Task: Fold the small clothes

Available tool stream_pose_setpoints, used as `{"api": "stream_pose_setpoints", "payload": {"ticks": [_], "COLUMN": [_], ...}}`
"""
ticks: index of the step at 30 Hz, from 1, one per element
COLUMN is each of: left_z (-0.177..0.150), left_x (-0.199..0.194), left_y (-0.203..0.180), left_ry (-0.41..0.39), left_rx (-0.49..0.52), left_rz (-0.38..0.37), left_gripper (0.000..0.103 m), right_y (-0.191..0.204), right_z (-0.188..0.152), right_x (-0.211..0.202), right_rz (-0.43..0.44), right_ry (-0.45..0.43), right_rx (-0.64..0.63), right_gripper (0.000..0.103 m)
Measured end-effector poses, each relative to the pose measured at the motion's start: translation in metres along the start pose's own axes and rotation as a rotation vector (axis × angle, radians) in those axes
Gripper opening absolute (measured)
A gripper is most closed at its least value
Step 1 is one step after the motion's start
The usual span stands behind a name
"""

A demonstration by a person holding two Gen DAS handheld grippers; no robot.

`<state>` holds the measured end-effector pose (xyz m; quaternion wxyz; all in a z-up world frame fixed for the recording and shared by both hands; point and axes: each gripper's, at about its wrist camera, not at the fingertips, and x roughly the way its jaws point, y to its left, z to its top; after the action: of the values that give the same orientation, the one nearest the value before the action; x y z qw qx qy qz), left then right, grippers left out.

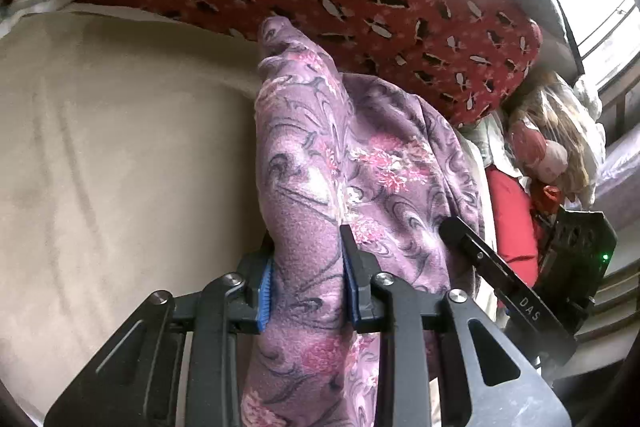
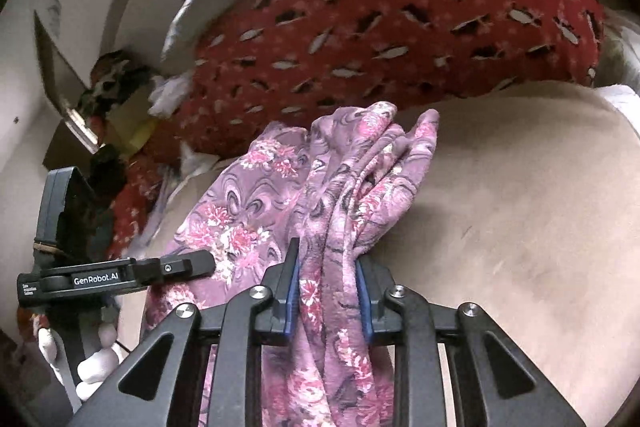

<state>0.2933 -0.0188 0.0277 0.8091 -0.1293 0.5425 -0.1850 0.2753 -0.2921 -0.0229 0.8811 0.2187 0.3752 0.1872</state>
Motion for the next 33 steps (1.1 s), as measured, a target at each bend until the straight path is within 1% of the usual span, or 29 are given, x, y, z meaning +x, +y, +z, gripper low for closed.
{"api": "stream_pose_setpoints", "payload": {"ticks": [5,7,8,9,10,11,12,13,14,16,17,18,19,21,22,24,25,26,27,28,29,30,31,33], "left_z": [-0.039,-0.056,-0.063,-0.07,-0.074,-0.075,-0.076,-0.073,-0.07,-0.056,-0.05,-0.045,-0.037,-0.023,-0.015,-0.004,0.004,0.007,0.013,0.016,0.017,0.021,0.024,0.029], "left_x": [-0.019,-0.014,-0.007,-0.001,0.004,0.004,0.001,-0.007,-0.013,-0.026,-0.028,-0.027,-0.024,-0.01,0.001,0.019,0.032,0.04,0.051,0.062,0.069,0.079,0.082,0.077], "left_y": [0.033,0.049,0.058,0.066,0.074,0.079,0.083,0.084,0.084,0.075,0.07,0.064,0.055,0.04,0.036,0.034,0.033,0.032,0.034,0.039,0.044,0.052,0.06,0.068], "left_ry": [0.012,0.047,0.073,0.096,0.121,0.126,0.123,0.11,0.089,0.026,0.011,0.0,-0.012,-0.031,-0.027,-0.014,-0.01,-0.01,-0.011,0.007,0.028,0.059,0.076,0.082], "left_rx": [-0.038,-0.064,-0.075,-0.084,-0.091,-0.098,-0.105,-0.101,-0.091,-0.043,-0.026,-0.005,0.024,0.081,0.097,0.1,0.102,0.107,0.114,0.108,0.09,0.051,0.002,-0.047], "left_rz": [0.01,0.02,0.04,0.071,0.081,0.068,0.047,0.032,0.032,0.037,0.036,0.045,0.067,0.117,0.143,0.172,0.209,0.237,0.275,0.29,0.291,0.271,0.231,0.189], "left_gripper": [0.026,0.026,0.027,0.028,0.032,0.036,0.036,0.036,0.036,0.036,0.038,0.044,0.046,0.047,0.047,0.047,0.047,0.047,0.05,0.054,0.063,0.065,0.065,0.064], "right_y": [0.026,0.03,0.029,0.027,0.024,0.021,0.017,0.012,0.007,0.003,0.004,0.009,0.018,0.037,0.046,0.059,0.06,0.057,0.051,0.044,0.034,0.021,0.013,0.008], "right_z": [-0.035,-0.051,-0.061,-0.072,-0.083,-0.09,-0.096,-0.097,-0.095,-0.084,-0.075,-0.066,-0.056,-0.045,-0.04,-0.033,-0.031,-0.029,-0.029,-0.029,-0.031,-0.035,-0.036,-0.032], "right_x": [-0.006,-0.002,0.003,0.01,0.019,0.023,0.025,0.022,0.016,0.002,-0.004,-0.008,-0.008,0.0,0.006,0.021,0.028,0.038,0.048,0.058,0.071,0.082,0.082,0.078], "right_rz": [0.083,0.094,0.095,0.084,0.045,0.011,-0.01,0.002,0.013,-0.017,-0.037,-0.034,-0.024,-0.032,-0.037,-0.045,-0.056,-0.082,-0.115,-0.166,-0.228,-0.247,-0.216,-0.198], "right_ry": [0.027,0.049,0.071,0.103,0.145,0.171,0.189,0.188,0.175,0.121,0.084,0.049,0.031,0.025,0.027,0.033,0.033,0.038,0.048,0.064,0.098,0.131,0.099,0.095], "right_rx": [0.027,0.043,0.061,0.079,0.089,0.09,0.099,0.123,0.154,0.18,0.179,0.162,0.124,0.028,-0.023,-0.101,-0.121,-0.135,-0.138,-0.141,-0.138,-0.122,-0.105,-0.075], "right_gripper": [0.024,0.024,0.024,0.025,0.027,0.029,0.033,0.033,0.033,0.034,0.034,0.034,0.034,0.032,0.03,0.029,0.029,0.028,0.025,0.022,0.013,0.01,0.009,0.009]}}
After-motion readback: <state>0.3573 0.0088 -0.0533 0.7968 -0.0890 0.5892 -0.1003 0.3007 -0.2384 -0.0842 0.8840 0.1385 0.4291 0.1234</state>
